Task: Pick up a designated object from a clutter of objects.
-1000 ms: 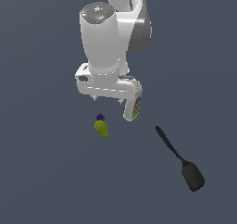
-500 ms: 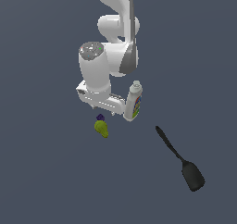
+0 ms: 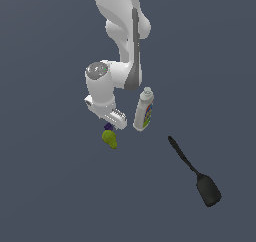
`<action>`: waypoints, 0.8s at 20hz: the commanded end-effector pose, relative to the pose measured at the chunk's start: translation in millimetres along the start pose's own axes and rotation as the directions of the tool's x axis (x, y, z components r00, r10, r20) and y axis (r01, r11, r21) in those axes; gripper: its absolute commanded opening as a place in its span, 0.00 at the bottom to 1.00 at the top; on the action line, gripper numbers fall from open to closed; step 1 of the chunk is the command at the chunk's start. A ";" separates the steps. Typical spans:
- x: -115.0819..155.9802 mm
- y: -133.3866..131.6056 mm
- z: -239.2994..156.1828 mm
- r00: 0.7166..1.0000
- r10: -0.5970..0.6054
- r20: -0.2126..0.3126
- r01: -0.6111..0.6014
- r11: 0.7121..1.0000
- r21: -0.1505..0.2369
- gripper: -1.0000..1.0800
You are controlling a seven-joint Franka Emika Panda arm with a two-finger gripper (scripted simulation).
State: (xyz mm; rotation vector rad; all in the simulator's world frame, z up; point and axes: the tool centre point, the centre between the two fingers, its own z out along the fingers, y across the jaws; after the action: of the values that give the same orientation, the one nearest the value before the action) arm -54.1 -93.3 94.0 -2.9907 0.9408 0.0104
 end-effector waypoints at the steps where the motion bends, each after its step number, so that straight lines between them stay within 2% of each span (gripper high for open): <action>1: -2.3 6.5 9.7 0.999 0.034 -0.004 -0.034 0.999 -0.001 0.96; 7: -5.7 14.7 21.2 0.997 0.074 -0.008 -0.074 0.997 -0.003 0.96; 16: -6.1 15.1 30.7 0.997 0.074 -0.008 -0.074 0.997 -0.004 0.96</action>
State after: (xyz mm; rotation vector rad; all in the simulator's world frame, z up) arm -67.4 -101.9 67.1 -2.9599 1.0521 0.0007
